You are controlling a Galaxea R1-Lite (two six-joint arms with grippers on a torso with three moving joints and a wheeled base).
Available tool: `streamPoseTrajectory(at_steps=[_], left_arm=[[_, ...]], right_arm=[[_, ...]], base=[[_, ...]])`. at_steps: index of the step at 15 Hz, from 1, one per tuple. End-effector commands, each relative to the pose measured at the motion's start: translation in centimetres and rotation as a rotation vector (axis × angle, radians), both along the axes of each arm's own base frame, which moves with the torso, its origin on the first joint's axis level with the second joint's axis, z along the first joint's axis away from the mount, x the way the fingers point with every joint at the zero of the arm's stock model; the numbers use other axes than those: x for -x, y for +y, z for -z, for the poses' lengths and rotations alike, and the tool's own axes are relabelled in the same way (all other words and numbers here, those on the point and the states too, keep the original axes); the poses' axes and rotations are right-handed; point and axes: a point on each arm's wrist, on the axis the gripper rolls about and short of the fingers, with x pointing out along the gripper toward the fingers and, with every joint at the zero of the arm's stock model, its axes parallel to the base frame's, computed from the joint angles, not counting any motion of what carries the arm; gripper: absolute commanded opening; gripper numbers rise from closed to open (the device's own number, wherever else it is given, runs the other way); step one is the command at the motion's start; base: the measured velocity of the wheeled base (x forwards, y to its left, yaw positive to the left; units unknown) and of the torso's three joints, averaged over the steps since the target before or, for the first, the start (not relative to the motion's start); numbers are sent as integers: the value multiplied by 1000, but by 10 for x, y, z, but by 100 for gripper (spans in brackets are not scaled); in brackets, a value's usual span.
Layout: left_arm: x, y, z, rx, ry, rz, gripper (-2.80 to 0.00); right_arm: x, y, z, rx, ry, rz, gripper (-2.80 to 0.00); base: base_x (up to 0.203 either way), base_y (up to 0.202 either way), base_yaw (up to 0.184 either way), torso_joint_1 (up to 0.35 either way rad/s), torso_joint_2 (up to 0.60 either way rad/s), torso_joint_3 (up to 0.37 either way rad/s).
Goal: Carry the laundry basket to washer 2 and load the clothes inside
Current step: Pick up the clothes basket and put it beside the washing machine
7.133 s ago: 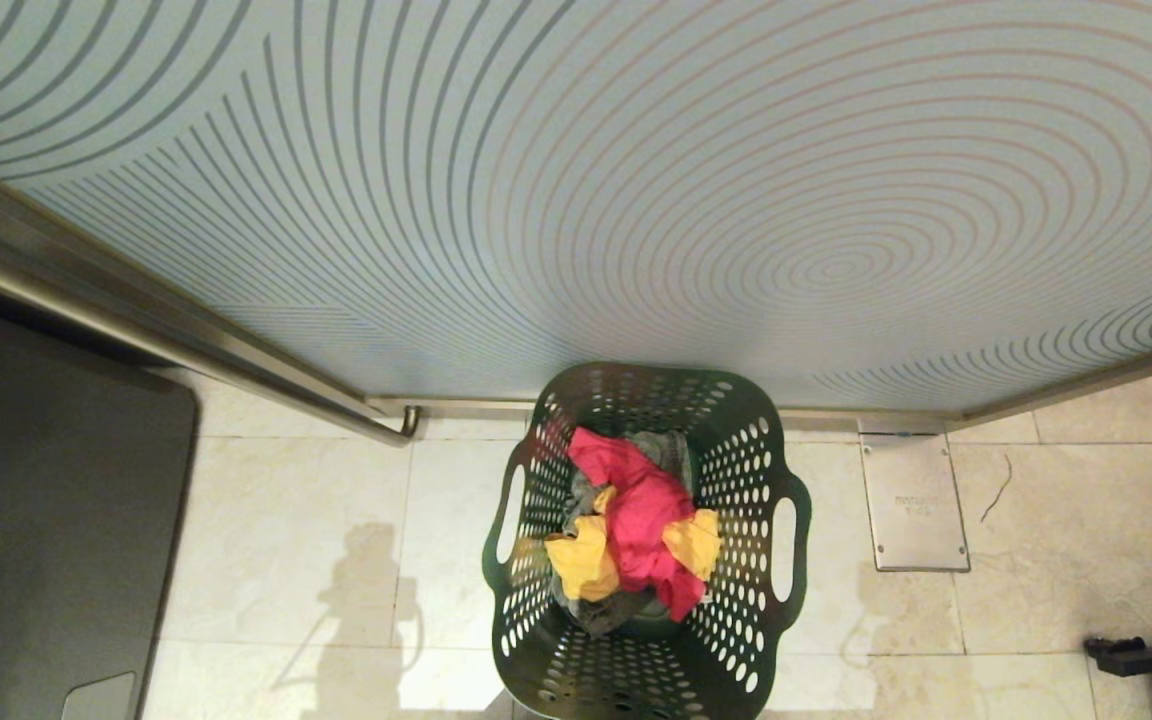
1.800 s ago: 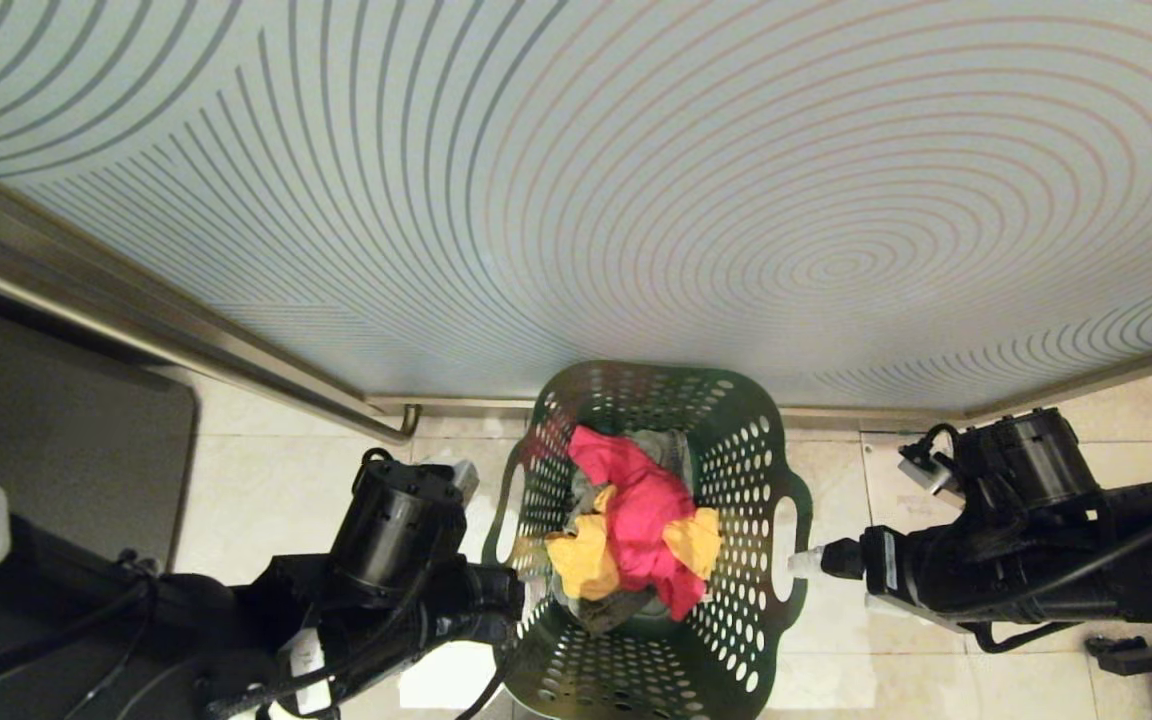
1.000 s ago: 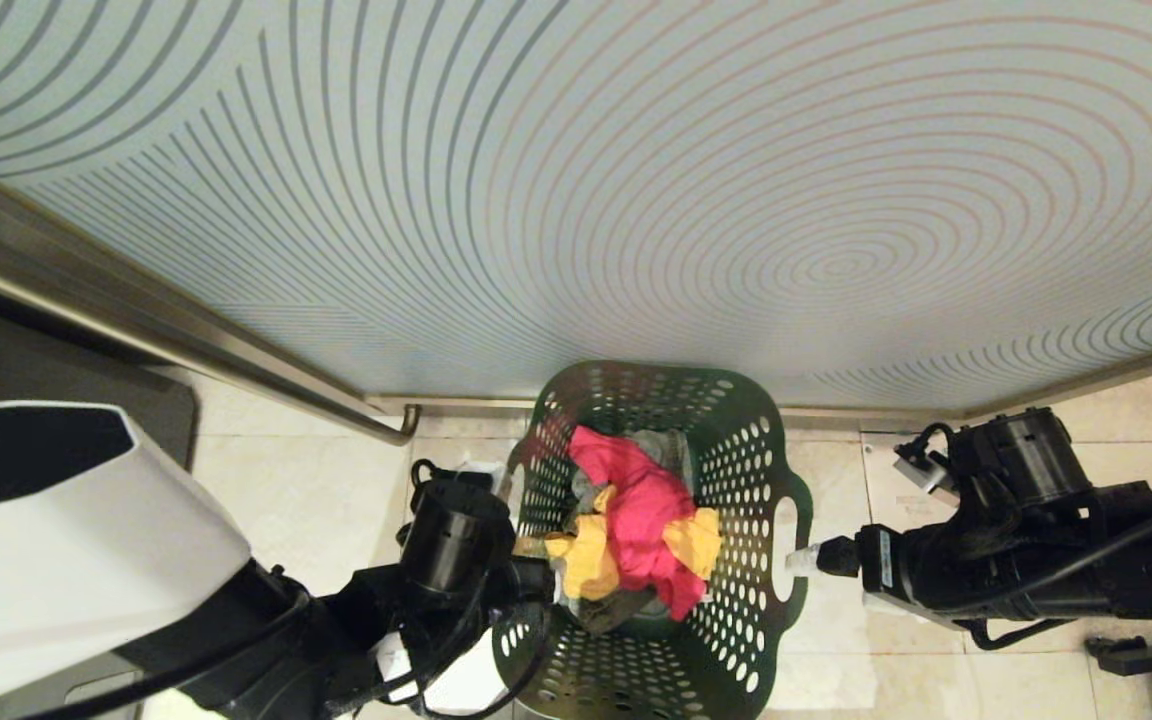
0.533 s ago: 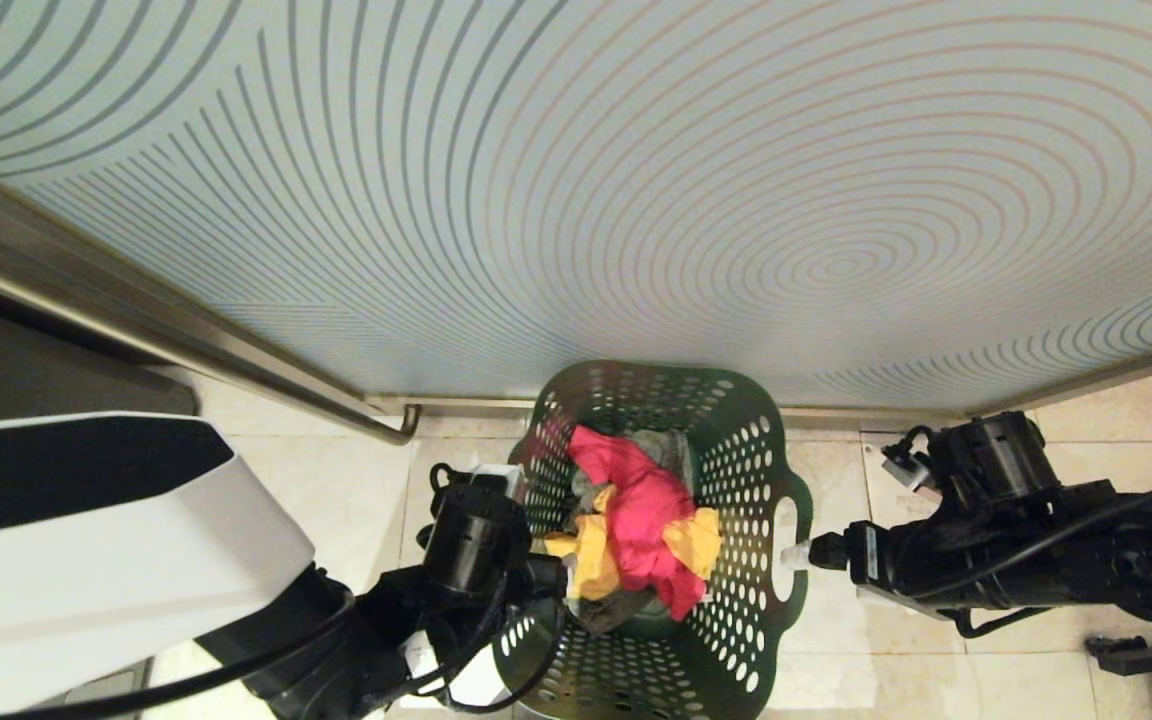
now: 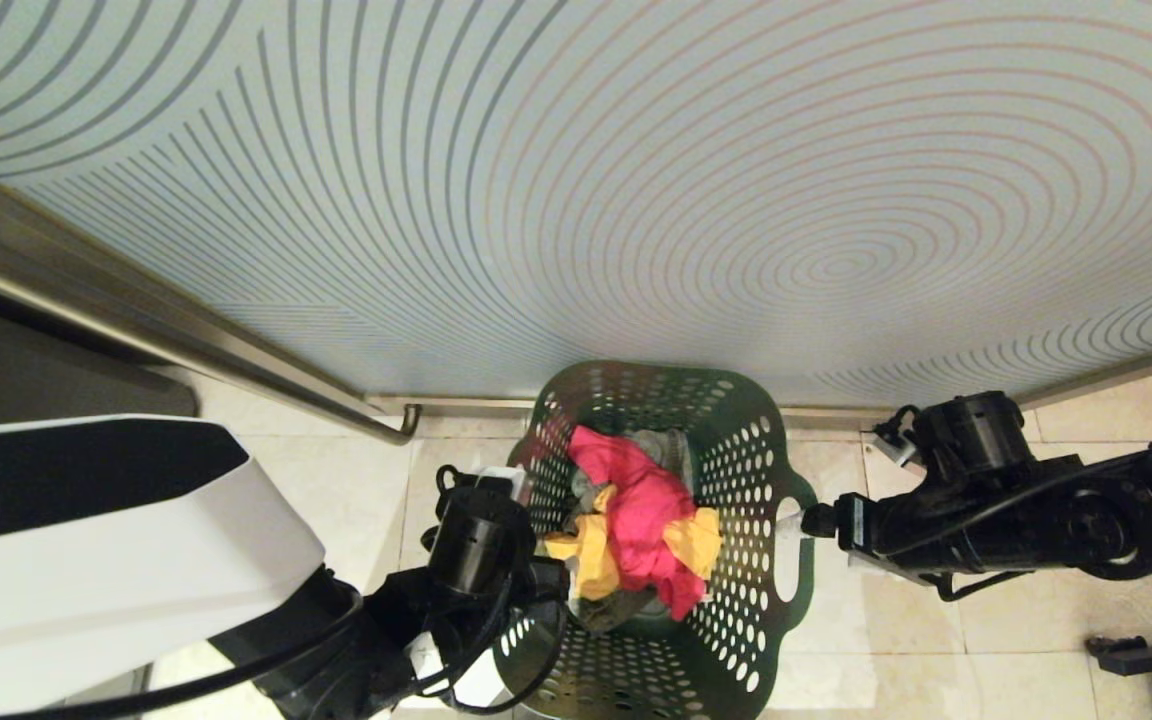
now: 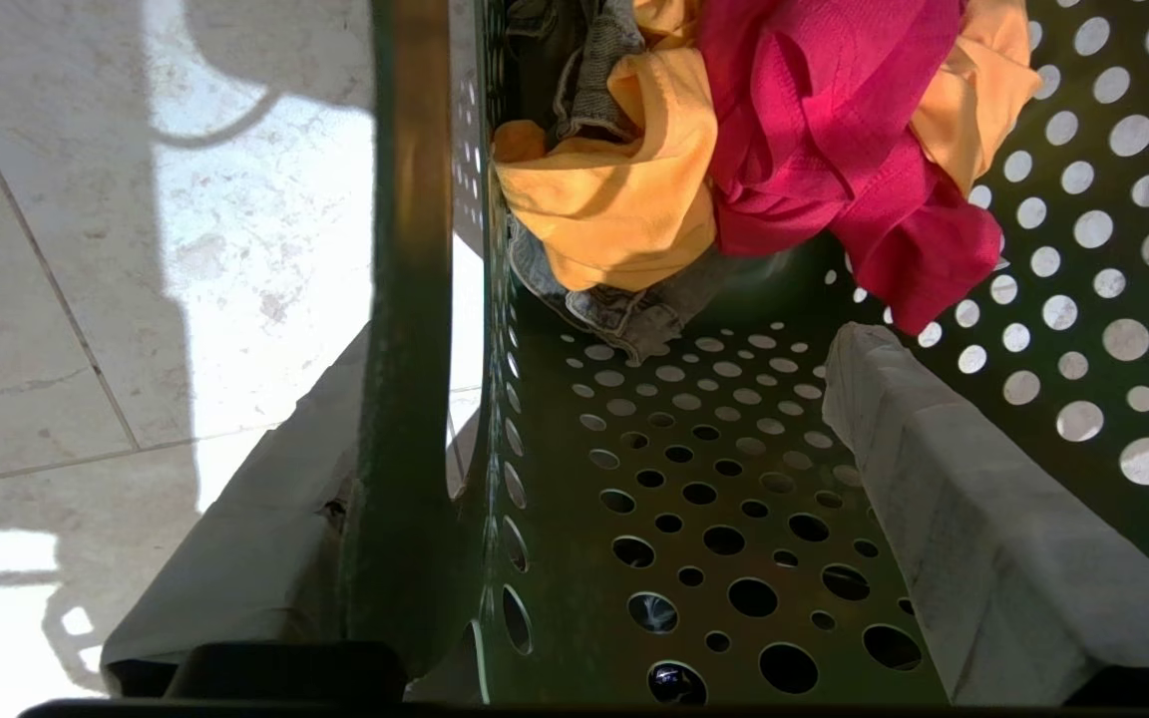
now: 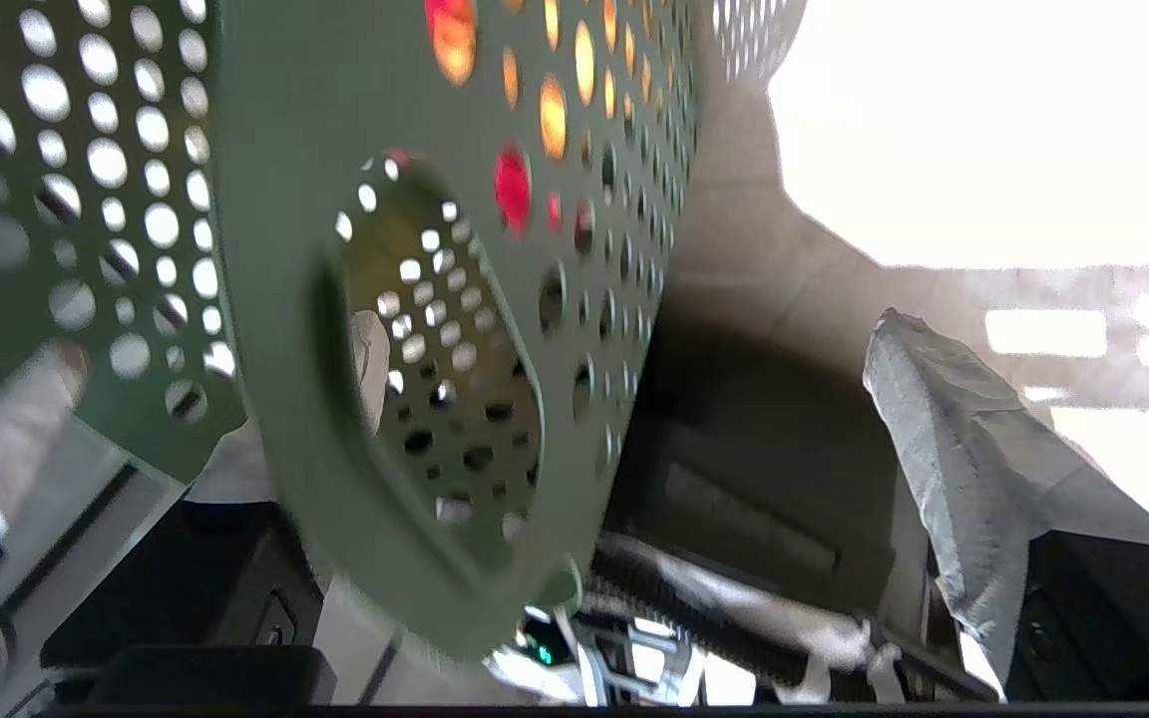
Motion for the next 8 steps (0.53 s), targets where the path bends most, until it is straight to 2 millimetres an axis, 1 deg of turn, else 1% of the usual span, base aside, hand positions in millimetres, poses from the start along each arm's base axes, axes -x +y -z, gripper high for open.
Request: streamPoseTrajectory(at_steps=[1, 4, 8], left_arm=[[0, 0, -2, 7, -7, -4, 0], [0, 1, -1, 6, -5, -4, 0], [0, 0, 0, 4, -3, -5, 0]], right_arm=[[-15, 0, 6, -1, 9, 9, 0], [-26, 1, 1, -7, -19, 12, 0], [-28, 2, -4, -5, -6, 10, 0]], base=[[0, 0, 0, 0, 0, 0], [0, 0, 0, 0, 0, 0], [0, 0, 0, 0, 0, 0]])
